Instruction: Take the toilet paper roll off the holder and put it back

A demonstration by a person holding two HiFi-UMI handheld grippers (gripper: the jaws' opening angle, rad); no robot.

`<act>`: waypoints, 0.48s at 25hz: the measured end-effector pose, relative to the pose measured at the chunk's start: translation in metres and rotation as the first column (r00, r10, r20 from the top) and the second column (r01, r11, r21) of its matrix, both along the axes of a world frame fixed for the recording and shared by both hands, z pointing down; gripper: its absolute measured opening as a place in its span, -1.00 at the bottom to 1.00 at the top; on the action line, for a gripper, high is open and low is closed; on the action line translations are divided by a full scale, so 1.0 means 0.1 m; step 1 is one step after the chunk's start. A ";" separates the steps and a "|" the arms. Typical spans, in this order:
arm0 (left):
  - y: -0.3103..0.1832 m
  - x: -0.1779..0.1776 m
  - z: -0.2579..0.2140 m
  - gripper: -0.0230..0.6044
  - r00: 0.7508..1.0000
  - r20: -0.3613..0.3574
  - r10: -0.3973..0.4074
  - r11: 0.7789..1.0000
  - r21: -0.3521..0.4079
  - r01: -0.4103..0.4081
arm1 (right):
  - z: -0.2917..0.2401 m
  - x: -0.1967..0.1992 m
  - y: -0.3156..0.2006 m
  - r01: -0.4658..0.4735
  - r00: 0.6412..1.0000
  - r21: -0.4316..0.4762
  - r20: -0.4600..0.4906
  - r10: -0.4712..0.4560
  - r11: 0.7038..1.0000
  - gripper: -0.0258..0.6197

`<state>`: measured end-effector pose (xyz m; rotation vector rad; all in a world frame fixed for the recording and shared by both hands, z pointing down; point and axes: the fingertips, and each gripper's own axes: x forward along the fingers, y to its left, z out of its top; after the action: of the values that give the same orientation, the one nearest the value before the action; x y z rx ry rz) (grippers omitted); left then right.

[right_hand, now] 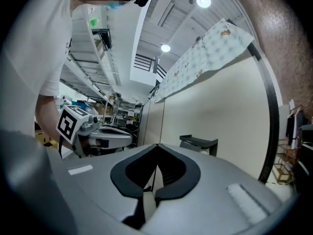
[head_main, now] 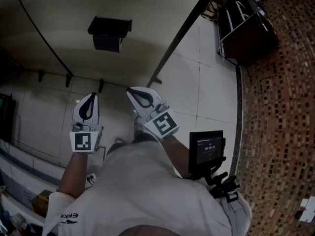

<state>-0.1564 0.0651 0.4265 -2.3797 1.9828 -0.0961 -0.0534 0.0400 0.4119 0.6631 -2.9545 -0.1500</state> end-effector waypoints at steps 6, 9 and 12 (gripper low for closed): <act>0.20 0.22 0.08 -0.92 1.000 -0.013 0.005 0.999 -0.033 -0.006 | -0.01 0.19 0.10 -0.010 1.000 0.001 0.020 0.010 1.000 -0.87; 0.22 0.27 0.07 -0.92 0.999 -0.023 -0.026 0.999 -0.022 0.026 | -0.05 0.29 0.11 -0.001 1.000 0.006 0.030 0.001 1.000 -0.87; 0.24 0.35 0.04 -0.92 0.998 -0.045 -0.051 0.998 -0.024 0.050 | -0.09 0.41 0.11 0.009 0.999 0.012 0.037 -0.010 1.000 -0.87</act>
<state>-0.1211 0.0888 0.4302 -2.3669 2.0740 -0.0667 -0.0123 0.0512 0.4032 0.6605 -2.9954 -0.1578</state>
